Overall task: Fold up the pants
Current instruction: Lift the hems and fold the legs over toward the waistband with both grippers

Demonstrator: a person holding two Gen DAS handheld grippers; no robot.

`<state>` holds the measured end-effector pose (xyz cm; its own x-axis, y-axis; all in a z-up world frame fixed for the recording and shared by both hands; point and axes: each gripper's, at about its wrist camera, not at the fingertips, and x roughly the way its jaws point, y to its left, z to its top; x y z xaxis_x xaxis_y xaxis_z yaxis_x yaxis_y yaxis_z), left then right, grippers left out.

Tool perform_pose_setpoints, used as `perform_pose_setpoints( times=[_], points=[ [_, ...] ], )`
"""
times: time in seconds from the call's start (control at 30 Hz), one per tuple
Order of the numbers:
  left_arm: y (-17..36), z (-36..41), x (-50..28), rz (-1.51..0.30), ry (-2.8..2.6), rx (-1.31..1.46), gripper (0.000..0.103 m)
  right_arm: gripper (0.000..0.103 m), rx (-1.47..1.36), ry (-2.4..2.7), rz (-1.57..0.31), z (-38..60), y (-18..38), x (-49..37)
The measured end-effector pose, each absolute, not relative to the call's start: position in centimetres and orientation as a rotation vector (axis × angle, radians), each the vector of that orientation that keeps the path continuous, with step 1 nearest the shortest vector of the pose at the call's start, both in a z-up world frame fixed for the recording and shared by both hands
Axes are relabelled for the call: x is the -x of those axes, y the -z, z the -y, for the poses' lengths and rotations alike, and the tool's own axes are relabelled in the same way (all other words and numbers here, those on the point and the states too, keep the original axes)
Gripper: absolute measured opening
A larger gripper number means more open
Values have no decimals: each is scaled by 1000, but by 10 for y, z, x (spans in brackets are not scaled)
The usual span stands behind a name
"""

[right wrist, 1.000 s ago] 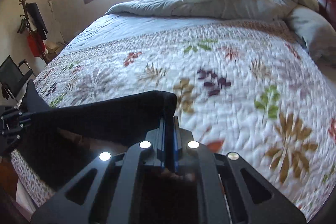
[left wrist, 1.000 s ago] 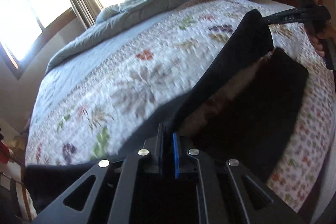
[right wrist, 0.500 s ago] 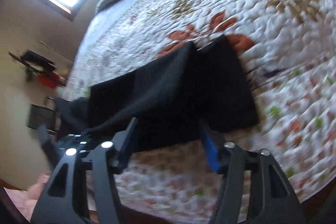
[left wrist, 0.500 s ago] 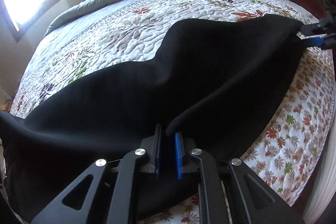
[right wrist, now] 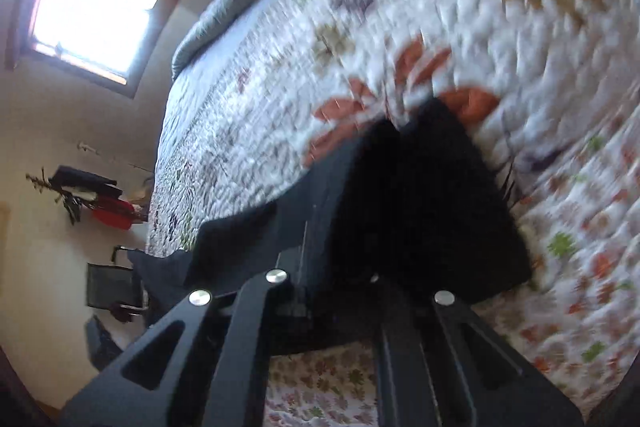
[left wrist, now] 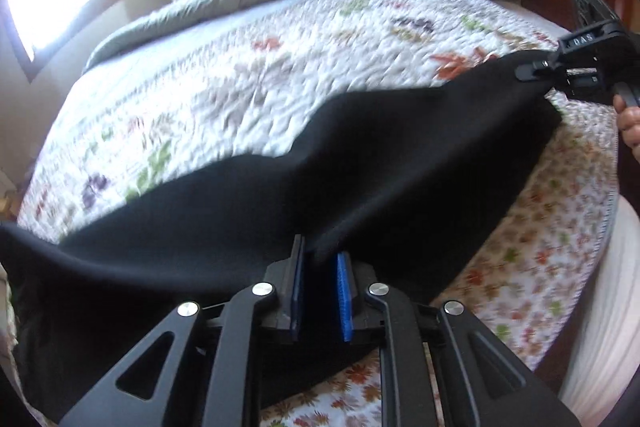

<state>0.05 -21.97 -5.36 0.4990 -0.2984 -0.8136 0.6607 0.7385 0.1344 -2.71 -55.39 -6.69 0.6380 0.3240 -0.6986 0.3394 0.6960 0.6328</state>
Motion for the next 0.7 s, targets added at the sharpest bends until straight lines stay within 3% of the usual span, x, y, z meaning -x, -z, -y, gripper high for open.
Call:
perform_pose_setpoints(
  times=[0.1,0.27,0.33,0.4,0.47,0.6,0.7],
  points=[
    [56,227,8,-894,637,-460,15,5,-755,79,-937,552,60,32],
    [100,236,17,-952,629,-516,15,6,-751,169,-1072,550,110,24],
    [101,235,19,-941,628,-515,15,16,-736,178,-1063,546,105,28],
    [99,232,18,-956,632,-485,15,46,-694,248,-1061,545,92,36],
    [99,229,16,-966,636,-464,16,58,-569,415,-1020,538,63,46],
    [98,227,11,-960,632,-455,17,58,-436,404,-901,502,16,51],
    [99,228,10,-963,628,-434,18,56,-443,124,-957,449,23,26]
  ],
)
